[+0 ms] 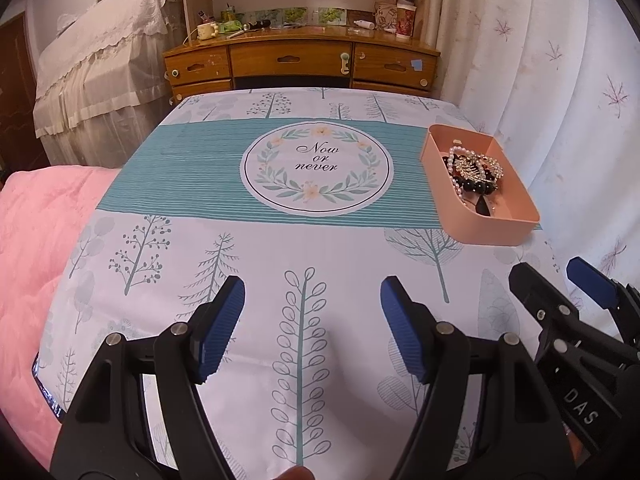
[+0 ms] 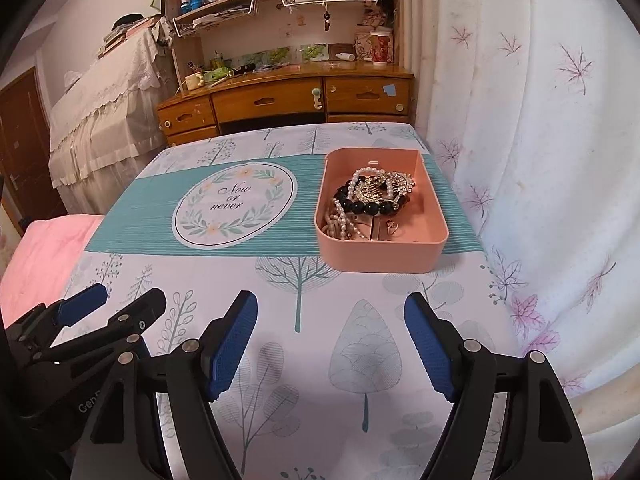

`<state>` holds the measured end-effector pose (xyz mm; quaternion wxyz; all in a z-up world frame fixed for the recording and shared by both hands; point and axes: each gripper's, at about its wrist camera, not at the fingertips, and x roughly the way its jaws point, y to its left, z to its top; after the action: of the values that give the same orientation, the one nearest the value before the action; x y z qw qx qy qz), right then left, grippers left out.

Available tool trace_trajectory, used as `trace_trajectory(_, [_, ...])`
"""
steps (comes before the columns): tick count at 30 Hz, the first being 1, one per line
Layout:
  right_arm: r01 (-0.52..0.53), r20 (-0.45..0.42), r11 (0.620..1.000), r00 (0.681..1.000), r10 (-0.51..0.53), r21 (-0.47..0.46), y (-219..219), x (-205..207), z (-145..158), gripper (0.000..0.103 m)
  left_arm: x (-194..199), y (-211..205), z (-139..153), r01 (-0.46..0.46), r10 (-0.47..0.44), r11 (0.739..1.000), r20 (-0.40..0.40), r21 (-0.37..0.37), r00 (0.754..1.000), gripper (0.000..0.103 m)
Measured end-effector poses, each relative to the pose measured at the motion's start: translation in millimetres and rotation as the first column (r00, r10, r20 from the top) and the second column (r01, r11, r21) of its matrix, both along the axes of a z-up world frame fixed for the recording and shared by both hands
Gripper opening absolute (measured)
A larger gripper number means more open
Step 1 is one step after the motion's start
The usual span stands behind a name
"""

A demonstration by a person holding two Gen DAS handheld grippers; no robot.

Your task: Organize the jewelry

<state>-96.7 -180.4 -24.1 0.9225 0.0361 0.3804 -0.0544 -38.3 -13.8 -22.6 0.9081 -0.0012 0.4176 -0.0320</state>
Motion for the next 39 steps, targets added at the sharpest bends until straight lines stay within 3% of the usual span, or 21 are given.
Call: trace_trajectory(39, [0.004, -0.009, 1.000, 1.000, -0.004, 0.016, -3.7, 3.1, -9.0, 0.077, 3.2, -4.4, -7.0, 0.018, -0.018, 1.000, -0.010, 0.001, 1.000, 0.068])
